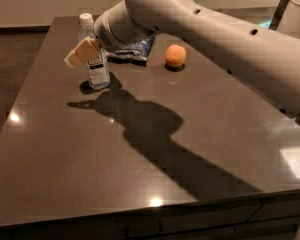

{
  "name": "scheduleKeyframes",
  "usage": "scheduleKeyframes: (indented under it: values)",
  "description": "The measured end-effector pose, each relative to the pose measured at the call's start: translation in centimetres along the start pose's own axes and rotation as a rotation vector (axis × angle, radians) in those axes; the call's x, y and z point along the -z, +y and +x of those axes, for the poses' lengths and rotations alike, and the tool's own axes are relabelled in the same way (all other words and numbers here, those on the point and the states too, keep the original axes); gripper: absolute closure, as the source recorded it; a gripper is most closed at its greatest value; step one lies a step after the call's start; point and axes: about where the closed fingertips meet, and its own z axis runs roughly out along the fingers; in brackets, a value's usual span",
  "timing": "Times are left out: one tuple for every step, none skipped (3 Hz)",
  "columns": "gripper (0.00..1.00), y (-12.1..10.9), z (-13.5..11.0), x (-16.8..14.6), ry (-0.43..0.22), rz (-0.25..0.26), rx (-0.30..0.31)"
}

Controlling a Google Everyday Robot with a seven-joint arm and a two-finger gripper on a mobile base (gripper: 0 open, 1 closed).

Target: Pick blue plastic bottle

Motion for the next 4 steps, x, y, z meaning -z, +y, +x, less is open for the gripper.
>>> scheduleKeyframes:
  values:
    - [0.38,-0.2,0.0,0.0,-0.007,-0.007,0.002]
    - [0.61,-0.4,-0.2,0.7,-0.021,-0.02,0.008]
    - [0.85,-0.5,-1.5,3.4,-0.048,-0.055,0.031]
    - [1.0,-0.3,-3.3,6.9,-0.082,-0.094,0.074]
